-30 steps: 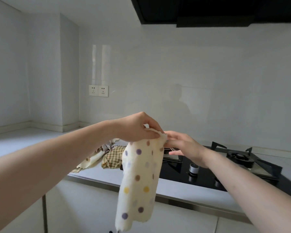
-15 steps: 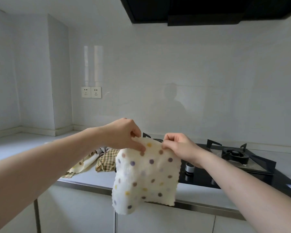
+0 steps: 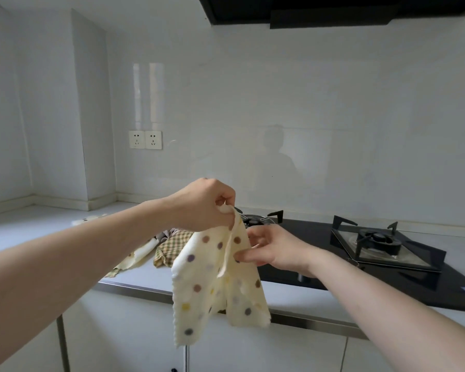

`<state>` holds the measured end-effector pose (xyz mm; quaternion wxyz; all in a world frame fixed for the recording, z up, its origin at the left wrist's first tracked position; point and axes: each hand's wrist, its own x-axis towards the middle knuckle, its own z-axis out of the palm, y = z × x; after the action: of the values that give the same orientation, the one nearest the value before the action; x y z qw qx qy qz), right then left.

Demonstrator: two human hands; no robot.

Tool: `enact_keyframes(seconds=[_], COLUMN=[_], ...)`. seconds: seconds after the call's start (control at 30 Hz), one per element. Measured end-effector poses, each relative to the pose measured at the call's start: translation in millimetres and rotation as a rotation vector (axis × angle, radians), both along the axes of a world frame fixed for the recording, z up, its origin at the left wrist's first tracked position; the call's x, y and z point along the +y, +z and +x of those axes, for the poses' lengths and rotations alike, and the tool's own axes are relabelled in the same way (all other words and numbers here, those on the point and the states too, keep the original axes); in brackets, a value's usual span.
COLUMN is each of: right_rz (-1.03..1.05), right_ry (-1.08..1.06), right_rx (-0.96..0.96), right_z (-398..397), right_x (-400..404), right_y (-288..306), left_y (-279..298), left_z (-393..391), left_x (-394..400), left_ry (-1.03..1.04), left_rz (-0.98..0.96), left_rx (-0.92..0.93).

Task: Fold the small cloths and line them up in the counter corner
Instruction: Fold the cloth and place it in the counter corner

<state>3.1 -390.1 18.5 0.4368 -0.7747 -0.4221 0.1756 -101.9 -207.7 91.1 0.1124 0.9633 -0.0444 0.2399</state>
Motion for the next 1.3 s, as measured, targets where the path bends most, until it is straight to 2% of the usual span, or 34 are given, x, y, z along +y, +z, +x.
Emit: enact_keyframes(seconds=[0.13,0.3,0.5,0.6,0.67,0.77,0.83,0.93,1.03,1.13,1.2,1.3], right_rz=[-0.023,0.090,-0.085,-0.055,-0.018,-0.006,-0.007,-0.110,-0.224,-0.216,-0.088,0.136], right_ry=[-0.093,-0.157,0.046,-0.059,-0.142,-0.264,-0.333,-0.392,-0.426,-0.522,-0.621,-0.739], right_rx=[-0.129,-0.104,-0.037,-0.048,-0.129,-0.283,-0.336,-0.451,-0.543,-0.586,-0.545,-0.511], right_z=[6.6,11.1,-2.0,-11.1,-10.8,-2.8,7.2,21.5,33.5,48.6,58.1,66.8], right_x=[4.3,3.5,0.7,10.9,16.8,12.5,4.1,-11.0,-22.9,-29.7,-30.0,-31.4], right_y=[-2.9,-0.2,9.7,5.9,0.7,0.7,2.5,7.1,15.5,30.8,45.0,65.7], left_y=[2.1,0.0,8.0,14.1,16.5,17.4,16.1,7.5,-6.0,-8.5,-3.9,5.2], left_z=[3.8,7.7,18.3,23.6,26.5,24.8,19.5,12.8,17.2,24.1,28.3,34.8], left_x=[7.2,8.9,-1.6,-8.0,-11.0,-8.9,-2.1,9.8,26.3,42.5,46.6,45.9], left_ry=[0.047,0.137,0.282,0.323,0.331,0.325,0.276,0.253,0.293,0.337,0.373,0.390], left_rz=[0.017,-0.093,-0.197,-0.216,-0.195,-0.083,0.087,0.401,0.510,0.339,0.253,0.252], left_rx=[0.008,0.034,0.108,0.128,0.131,0.090,0.098,0.211,0.275,0.193,0.087,-0.099])
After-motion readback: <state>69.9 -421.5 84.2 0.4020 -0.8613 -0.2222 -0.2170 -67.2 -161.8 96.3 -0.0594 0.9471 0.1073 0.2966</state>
